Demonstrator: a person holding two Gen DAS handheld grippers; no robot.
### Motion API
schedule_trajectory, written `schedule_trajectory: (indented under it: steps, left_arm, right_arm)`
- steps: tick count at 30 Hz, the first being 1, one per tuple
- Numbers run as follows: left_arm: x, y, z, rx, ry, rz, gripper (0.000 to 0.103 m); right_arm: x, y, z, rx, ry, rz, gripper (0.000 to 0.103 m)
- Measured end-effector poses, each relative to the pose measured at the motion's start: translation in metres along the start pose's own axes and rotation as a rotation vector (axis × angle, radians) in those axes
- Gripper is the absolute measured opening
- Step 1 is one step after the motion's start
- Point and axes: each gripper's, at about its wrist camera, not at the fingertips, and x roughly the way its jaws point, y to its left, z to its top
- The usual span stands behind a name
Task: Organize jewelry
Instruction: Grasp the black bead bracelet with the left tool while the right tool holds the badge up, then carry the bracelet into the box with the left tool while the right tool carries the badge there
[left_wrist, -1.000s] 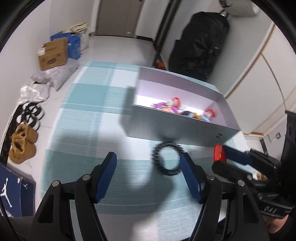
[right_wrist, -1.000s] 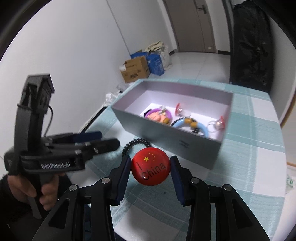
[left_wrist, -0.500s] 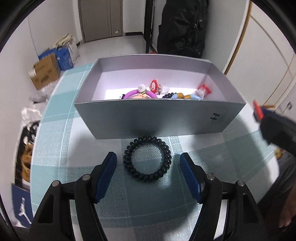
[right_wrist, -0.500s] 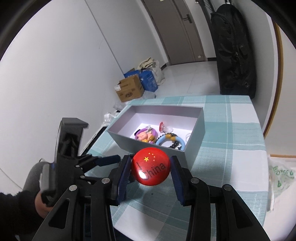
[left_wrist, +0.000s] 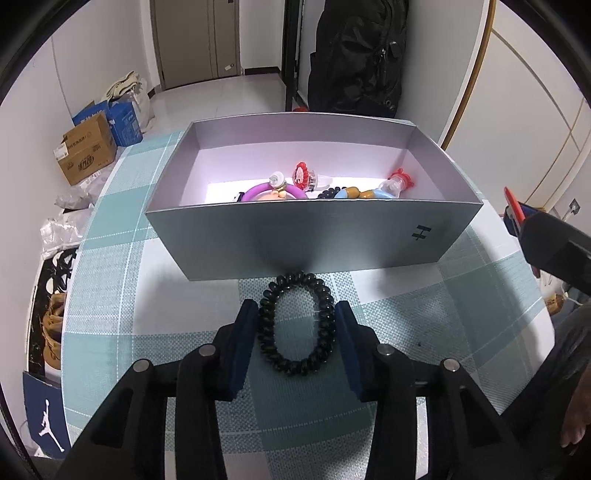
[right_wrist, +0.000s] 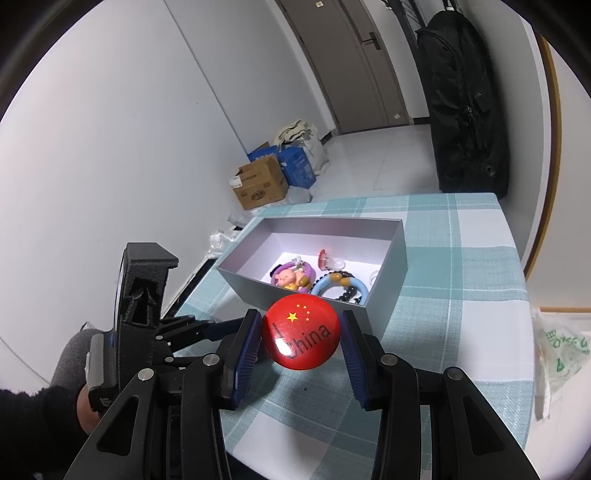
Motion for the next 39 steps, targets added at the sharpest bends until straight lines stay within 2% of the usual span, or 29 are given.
schedule_trajectory:
  steps: [13, 25, 39]
  left_arm:
    - [-0.030, 0.007, 0.001, -0.044, -0.115, -0.057, 0.036]
    - [-0.047, 0.021, 0.021, -0.123, -0.220, -0.162, 0.036]
    - [-0.048, 0.033, 0.041, -0.172, -0.248, -0.243, 0.036]
  right_arm:
    - [0.006, -0.001, 0.005, 0.019, -0.012, 0.021, 0.042]
    - [0.015, -0.003, 0.016, 0.032, -0.028, 0.062, 0.042]
    - [0.021, -0.010, 0.038, 0.043, -0.054, 0.085, 0.042]
